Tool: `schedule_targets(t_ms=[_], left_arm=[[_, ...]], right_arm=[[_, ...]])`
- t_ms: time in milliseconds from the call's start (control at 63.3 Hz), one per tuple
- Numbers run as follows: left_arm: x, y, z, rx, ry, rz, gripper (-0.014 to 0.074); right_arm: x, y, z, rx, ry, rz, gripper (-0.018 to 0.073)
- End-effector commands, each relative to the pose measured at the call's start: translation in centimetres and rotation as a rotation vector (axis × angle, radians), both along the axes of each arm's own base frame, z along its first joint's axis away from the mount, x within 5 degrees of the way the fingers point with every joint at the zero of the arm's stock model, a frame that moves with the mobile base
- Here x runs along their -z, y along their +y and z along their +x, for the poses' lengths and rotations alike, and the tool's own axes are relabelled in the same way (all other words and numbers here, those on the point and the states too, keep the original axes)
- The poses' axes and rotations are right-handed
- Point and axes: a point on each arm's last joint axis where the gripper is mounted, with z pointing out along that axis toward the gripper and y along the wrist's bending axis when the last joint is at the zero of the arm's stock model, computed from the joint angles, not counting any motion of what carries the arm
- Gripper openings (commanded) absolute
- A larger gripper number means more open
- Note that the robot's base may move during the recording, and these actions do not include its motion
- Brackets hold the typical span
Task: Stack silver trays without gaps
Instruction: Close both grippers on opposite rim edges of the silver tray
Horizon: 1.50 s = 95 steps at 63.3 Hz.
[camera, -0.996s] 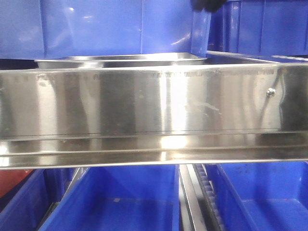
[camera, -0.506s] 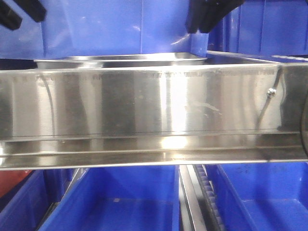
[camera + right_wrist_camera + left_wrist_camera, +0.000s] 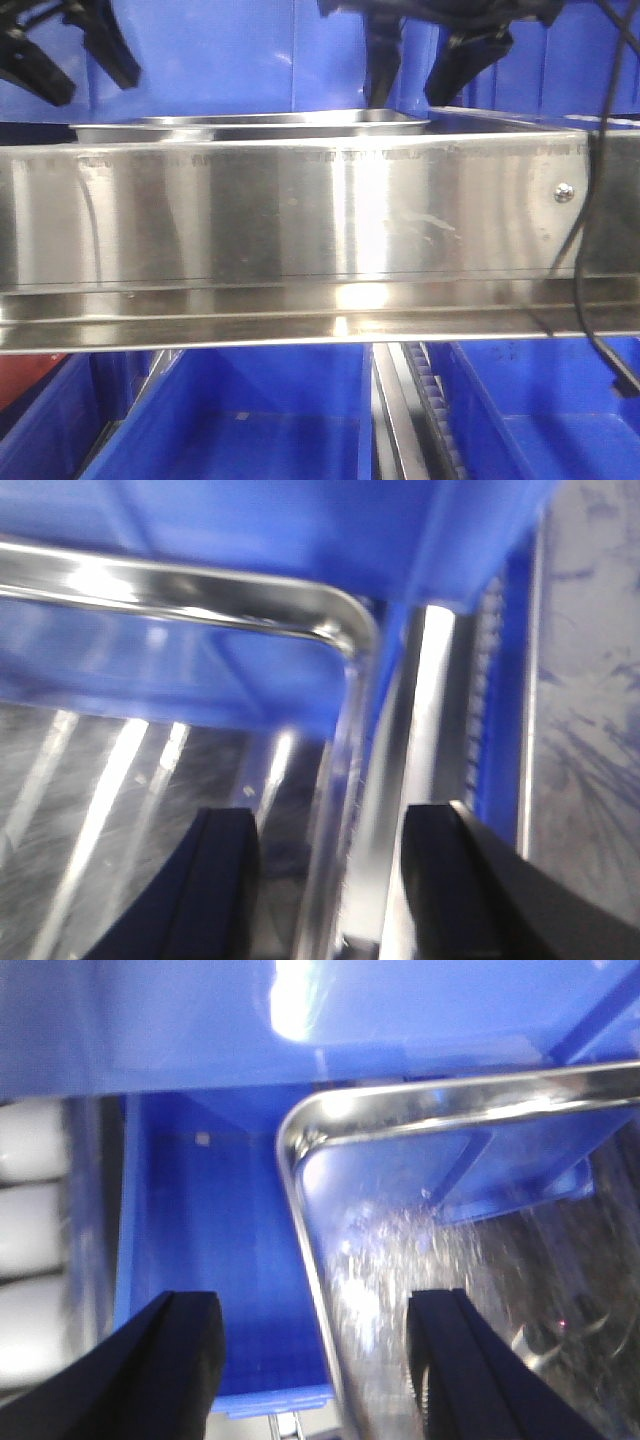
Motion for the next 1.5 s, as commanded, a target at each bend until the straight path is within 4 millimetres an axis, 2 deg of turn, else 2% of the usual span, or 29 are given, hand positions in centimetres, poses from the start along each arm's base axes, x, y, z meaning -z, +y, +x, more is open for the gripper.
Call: schedule_targets(t_ms=[0,379,569,648,759,822,933,996,1075,1201,1328,1486], left_arm=[[0.4,-0.4,0.9,0.002,0.026,0.001,0.0318],[2.7,-0.8,2.0,0.016,0.142,0.026,0.0318],[2.9,-0.8,2.1,0.016,0.147,0.027,0.0314],[2.9,-0.8,2.0,0.017,0.154,0.028,0.0287],[3.0,-0.8,2.0,0.018,0.158,0.029,0.0188],[3.0,-0.8,1.9,0.02,0.167,0.031,0.0125],[3.0,-0.8,1.8,0.024,0.176,0.032,0.0002],[3.0,-0.8,1.9,0.023,0.174,0.032,-0.0027],[3.0,-0.8,1.9,0.022,0.17,0.029,-0.0022],[3.0,-0.9,1.9,0.019,0.174,0.015,-0.0022],[2.3,-0.9,1.6,0.019,0.16,0.004,-0.0022],[-0.3,-0.6,0.6,0.016,0.075,-0.016,-0.002]], right_arm=[[-0.3,0.0,0.5,0.002,-0.018,-0.01,0.0235],[1.3,-0.2,1.2,0.014,0.03,-0.039,0.0235],[1.9,-0.1,1.3,0.017,0.059,-0.051,0.0234],[2.0,-0.1,1.2,0.019,0.07,-0.049,0.0233],[2.3,-0.1,1.2,0.023,0.094,-0.051,0.0227],[2.7,-0.1,1.2,0.024,0.112,-0.061,0.0183],[3.4,-0.1,1.2,0.027,0.15,-0.082,0.0006],[3.7,-0.1,1.2,0.028,0.162,-0.088,-0.0088],[3.7,-0.1,1.3,0.028,0.163,-0.089,-0.0076],[3.3,-0.1,1.2,0.031,0.168,-0.092,-0.0081],[2.1,0.1,1.1,0.028,0.154,-0.086,-0.0081],[-0.8,0.4,0.2,0.0,0.043,-0.077,-0.0081]])
